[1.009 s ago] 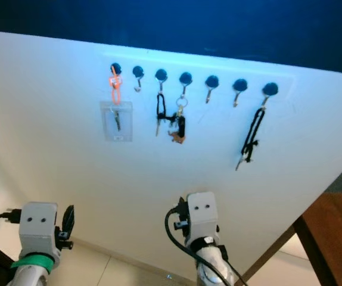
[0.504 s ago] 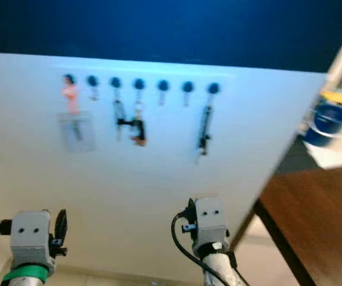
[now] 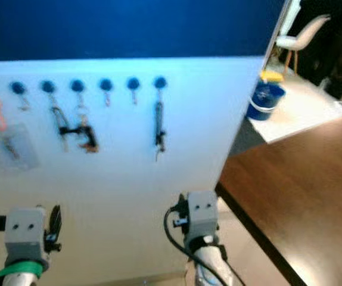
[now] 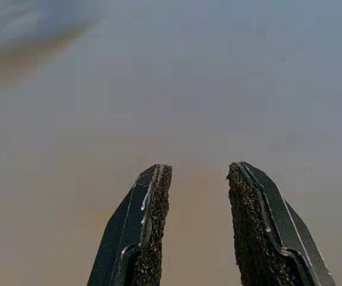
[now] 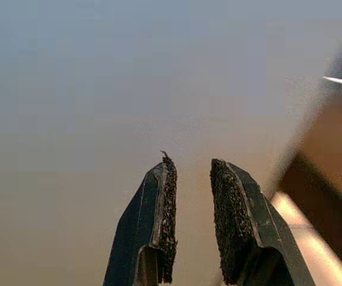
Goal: Hang keys on a hook
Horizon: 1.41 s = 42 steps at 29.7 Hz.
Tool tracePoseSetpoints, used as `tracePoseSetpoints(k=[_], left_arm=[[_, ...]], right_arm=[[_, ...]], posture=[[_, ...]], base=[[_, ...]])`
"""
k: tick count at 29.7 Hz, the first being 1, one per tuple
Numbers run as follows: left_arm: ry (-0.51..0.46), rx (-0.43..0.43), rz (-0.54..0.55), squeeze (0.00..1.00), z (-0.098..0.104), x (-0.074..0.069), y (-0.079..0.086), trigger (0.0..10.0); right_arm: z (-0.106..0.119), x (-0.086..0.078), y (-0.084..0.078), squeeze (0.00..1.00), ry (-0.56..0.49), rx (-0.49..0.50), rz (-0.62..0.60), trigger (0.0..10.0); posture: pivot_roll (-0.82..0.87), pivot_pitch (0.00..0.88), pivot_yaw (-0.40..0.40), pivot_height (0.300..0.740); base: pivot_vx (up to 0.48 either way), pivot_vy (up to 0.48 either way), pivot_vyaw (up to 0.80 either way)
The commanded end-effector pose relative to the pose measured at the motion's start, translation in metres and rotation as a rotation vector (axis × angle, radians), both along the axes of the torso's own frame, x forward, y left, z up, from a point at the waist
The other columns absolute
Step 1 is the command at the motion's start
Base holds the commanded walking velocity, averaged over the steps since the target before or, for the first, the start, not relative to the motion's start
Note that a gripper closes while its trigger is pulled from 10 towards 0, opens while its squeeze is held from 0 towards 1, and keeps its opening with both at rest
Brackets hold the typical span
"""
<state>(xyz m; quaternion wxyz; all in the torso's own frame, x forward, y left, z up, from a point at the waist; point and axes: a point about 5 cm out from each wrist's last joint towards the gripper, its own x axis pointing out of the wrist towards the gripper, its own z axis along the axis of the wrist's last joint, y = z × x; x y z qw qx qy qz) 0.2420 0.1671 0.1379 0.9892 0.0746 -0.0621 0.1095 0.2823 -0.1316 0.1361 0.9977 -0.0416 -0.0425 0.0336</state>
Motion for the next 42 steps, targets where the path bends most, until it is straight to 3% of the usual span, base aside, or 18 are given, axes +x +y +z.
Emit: tracePoseSetpoints(k=[1,21,42], left_arm=[[0.037,0.018,0.009,0.00,-0.007,-0.002,0.003,10.0],[0.036,0.000,0.030,0.00,-0.002,0.007,0.018,10.0],[0.033,-0.005,0.024,0.00,0.003,0.026,0.028,10.0]], right_arm=[[-0.002,0.000,-0.002,0.00,0.016,0.005,-0.013,10.0],[0.006,0.012,0.005,0.00,0.049,0.076,0.007,10.0],[0.008,0.032,0.026,0.00,0.120,0.137,0.065,10.0]], posture=[[-0.14,0.091,0.098,0.740],[-0.12,0.096,0.087,0.740],[-0.11,0.060,0.090,0.740]], base=[[0.000,0.000,-0.80],[0.000,0.000,-0.80],[0.000,0.000,-0.80]])
